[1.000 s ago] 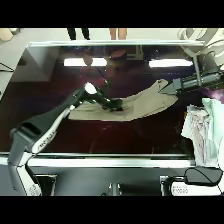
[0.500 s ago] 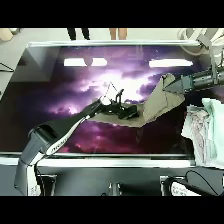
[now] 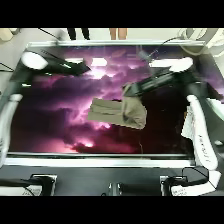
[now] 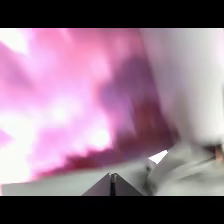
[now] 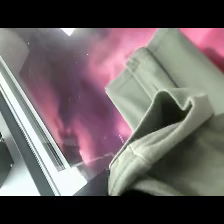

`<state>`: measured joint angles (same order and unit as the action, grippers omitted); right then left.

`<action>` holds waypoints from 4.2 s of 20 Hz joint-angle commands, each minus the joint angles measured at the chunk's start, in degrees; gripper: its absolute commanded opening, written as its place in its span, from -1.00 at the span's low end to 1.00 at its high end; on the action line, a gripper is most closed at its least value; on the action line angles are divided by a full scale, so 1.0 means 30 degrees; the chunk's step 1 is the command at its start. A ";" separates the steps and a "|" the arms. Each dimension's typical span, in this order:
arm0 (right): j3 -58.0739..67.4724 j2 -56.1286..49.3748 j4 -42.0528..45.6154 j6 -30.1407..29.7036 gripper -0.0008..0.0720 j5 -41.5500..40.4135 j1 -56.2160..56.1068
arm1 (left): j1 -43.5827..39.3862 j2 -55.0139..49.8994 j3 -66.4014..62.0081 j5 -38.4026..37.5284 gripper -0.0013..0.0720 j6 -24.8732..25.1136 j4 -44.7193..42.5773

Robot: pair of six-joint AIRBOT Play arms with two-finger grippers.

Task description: Fold the shirts.

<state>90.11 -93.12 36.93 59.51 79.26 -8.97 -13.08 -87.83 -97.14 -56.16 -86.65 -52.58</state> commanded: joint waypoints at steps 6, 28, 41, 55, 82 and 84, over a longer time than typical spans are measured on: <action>0.0022 -0.6120 -0.3898 -0.1173 -0.92 -0.5333 -0.4699 | 0.4583 0.9879 -0.0007 -0.2040 -0.91 0.0459 -0.1581; -0.7082 -0.2965 0.1064 0.0634 0.76 -0.4306 0.2069 | 0.4568 1.0134 0.0007 -0.3504 -0.91 0.1093 -0.1902; 0.5595 -0.2375 -0.0444 0.2018 -0.93 0.4932 0.5697 | 0.4546 1.0134 0.0007 -0.3424 -0.91 0.1399 -0.1894; 0.8794 -0.2106 0.1486 0.2579 -0.93 0.4925 1.7231 | 0.4517 1.0273 0.0000 -0.3475 -0.91 0.1399 -0.0597; -0.2900 0.8029 1.8025 0.3636 -0.92 0.8947 2.2724 | 0.4510 1.0265 -0.0007 -0.3053 -0.90 0.3475 -0.0605; -0.3949 0.8058 1.7937 0.3650 -0.92 0.8896 2.2724 | 0.4452 1.0265 -0.0007 -0.2958 -0.90 0.3468 -0.0597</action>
<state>84.42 -70.57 85.67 71.83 105.27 59.27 0.45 -57.04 -97.12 -65.30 -76.27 -54.39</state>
